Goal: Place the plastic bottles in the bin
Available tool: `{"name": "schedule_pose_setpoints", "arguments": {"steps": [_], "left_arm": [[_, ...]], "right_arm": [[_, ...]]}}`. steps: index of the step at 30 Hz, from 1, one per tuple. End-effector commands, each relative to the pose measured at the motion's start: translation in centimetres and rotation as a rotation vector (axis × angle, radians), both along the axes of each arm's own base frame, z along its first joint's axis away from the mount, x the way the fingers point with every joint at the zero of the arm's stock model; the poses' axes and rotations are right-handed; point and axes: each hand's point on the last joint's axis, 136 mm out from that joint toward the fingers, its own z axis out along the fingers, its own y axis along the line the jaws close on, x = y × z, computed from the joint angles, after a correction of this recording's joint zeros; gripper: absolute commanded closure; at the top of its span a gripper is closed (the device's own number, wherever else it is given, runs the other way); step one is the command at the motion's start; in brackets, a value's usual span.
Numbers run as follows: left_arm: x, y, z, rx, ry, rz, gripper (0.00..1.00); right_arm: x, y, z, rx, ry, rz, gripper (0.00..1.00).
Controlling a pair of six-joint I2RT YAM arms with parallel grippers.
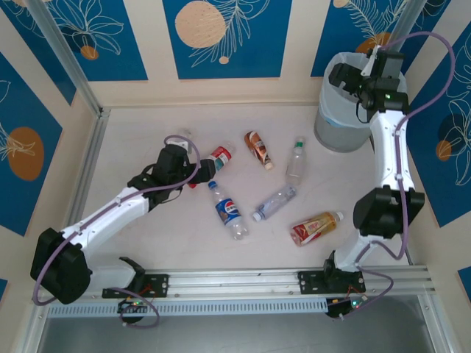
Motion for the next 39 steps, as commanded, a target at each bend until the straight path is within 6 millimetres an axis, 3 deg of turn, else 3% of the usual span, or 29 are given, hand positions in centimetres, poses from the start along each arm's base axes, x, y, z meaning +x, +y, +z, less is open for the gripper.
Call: {"name": "schedule_pose_setpoints", "arguments": {"steps": [1,6,10,16,23,27,31,33,39], "left_arm": [[-1.3,-1.0,1.7,0.018,-0.003,-0.146,0.01],[-2.7,-1.7,2.9,-0.016,-0.025,-0.222,0.01],[-3.9,-1.4,3.8,0.034,-0.010,-0.282,0.01],[-5.1,-2.5,5.2,0.022,-0.036,-0.398,0.01],[-6.2,-4.6,4.9,-0.008,0.043,-0.537,0.01],[-5.4,-3.7,4.1,0.039,-0.018,-0.476,0.01],[-4.6,0.0,4.6,0.181,-0.080,-0.326,0.01],[-4.4,1.2,4.8,0.226,-0.096,-0.281,0.01],[-4.3,1.1,4.4,0.240,-0.060,-0.288,0.01]], "right_arm": [[-2.8,2.1,0.7,0.067,-0.047,0.045,0.01],[-7.6,4.1,-2.6,0.164,-0.035,0.063,0.00],[-11.6,5.2,-6.0,0.231,0.071,0.054,0.01],[-17.4,3.0,-12.8,0.262,0.282,-0.186,0.01],[-23.0,4.5,-17.1,0.424,0.464,-0.258,0.01],[-26.2,4.0,-19.6,0.464,0.608,-0.341,0.00],[-30.0,2.8,-22.6,0.539,0.754,-0.542,0.00],[-31.0,2.8,-23.7,0.567,0.783,-0.581,0.01],[-32.5,4.8,-27.9,0.732,0.893,-0.680,0.01]]}}
